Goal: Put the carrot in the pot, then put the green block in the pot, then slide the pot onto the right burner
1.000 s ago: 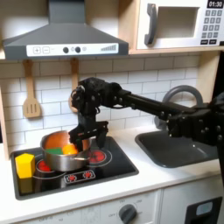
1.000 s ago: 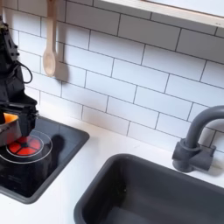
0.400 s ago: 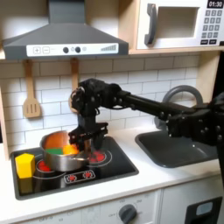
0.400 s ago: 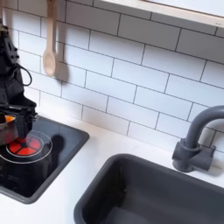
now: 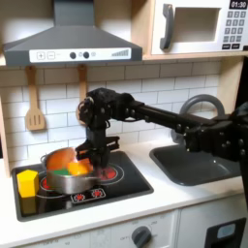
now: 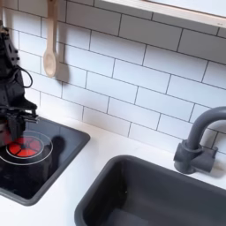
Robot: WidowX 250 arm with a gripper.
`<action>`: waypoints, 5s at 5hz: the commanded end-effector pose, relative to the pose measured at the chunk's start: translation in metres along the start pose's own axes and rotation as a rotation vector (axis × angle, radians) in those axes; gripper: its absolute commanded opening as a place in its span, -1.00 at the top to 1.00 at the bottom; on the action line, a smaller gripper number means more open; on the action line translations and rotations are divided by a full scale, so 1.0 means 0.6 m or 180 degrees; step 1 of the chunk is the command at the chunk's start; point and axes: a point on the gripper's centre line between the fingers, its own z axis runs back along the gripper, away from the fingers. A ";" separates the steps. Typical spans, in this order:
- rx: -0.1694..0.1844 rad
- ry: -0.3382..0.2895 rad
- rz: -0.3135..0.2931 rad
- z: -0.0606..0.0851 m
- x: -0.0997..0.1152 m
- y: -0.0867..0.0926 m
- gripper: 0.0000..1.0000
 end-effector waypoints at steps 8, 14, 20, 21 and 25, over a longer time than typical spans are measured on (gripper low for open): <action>-0.0113 -0.0011 -0.0543 -0.008 -0.013 -0.123 1.00; -0.0197 0.0022 -0.0581 -0.011 -0.015 -0.145 -1.00; -0.0220 -0.0338 -0.0566 0.043 -0.028 -0.152 -1.00; -0.0230 -0.0467 -0.0606 0.067 -0.035 -0.159 -1.00; -0.0232 -0.0619 -0.0570 0.092 -0.040 -0.151 -1.00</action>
